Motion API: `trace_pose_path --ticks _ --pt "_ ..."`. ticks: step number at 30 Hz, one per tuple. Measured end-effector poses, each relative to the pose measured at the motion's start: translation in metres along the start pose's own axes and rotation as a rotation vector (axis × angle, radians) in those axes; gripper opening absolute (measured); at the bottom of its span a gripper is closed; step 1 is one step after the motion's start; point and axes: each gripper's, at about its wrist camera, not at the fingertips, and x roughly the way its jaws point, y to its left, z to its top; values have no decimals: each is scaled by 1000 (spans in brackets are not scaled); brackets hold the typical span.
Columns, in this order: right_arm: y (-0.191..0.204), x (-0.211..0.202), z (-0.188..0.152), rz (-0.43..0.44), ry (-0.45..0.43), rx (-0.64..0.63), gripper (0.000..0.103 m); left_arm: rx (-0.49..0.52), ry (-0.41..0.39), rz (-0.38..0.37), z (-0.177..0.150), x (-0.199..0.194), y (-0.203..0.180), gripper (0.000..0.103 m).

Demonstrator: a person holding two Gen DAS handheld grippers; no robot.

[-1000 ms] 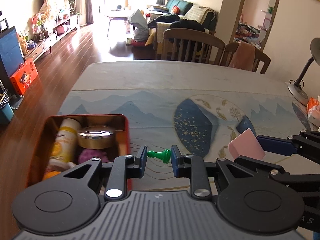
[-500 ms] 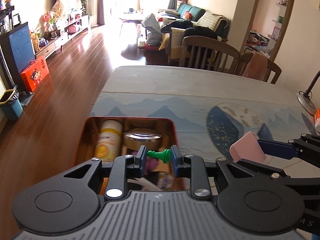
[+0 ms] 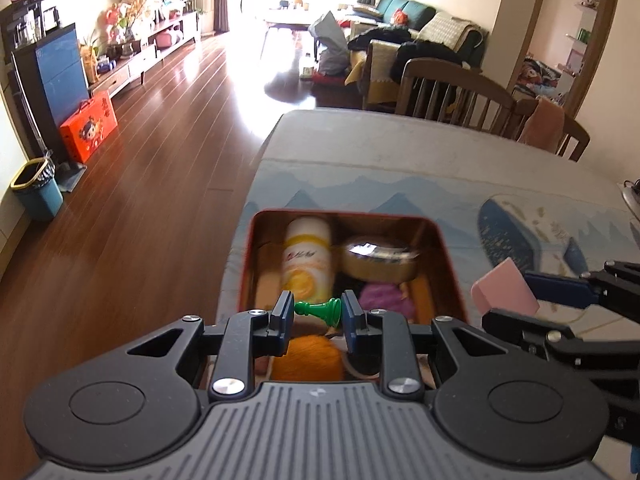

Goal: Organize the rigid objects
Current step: 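Carry the chess piece and pink sponge over the red box with both grippers, then open both grippers to release the chess piece and sponge into the box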

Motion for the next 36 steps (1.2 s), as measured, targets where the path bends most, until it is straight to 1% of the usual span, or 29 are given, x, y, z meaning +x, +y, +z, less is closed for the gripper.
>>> trace_pose_path --ticks 5,13,18,26,32,36 --pt "3 23 -2 -2 59 25 40 13 51 1 -9 17 10 25" --pt "12 43 -6 4 102 -22 40 26 60 -1 -12 34 14 25" --pt "10 54 -5 4 125 -13 40 34 78 -10 -12 43 12 25" --pt "9 58 -8 2 141 -15 40 30 97 -22 -8 52 13 25" --pt "8 55 -6 2 133 -12 42 12 110 -29 -7 53 16 25" --pt "7 48 -4 4 119 -1 45 7 111 -20 -7 50 17 25"
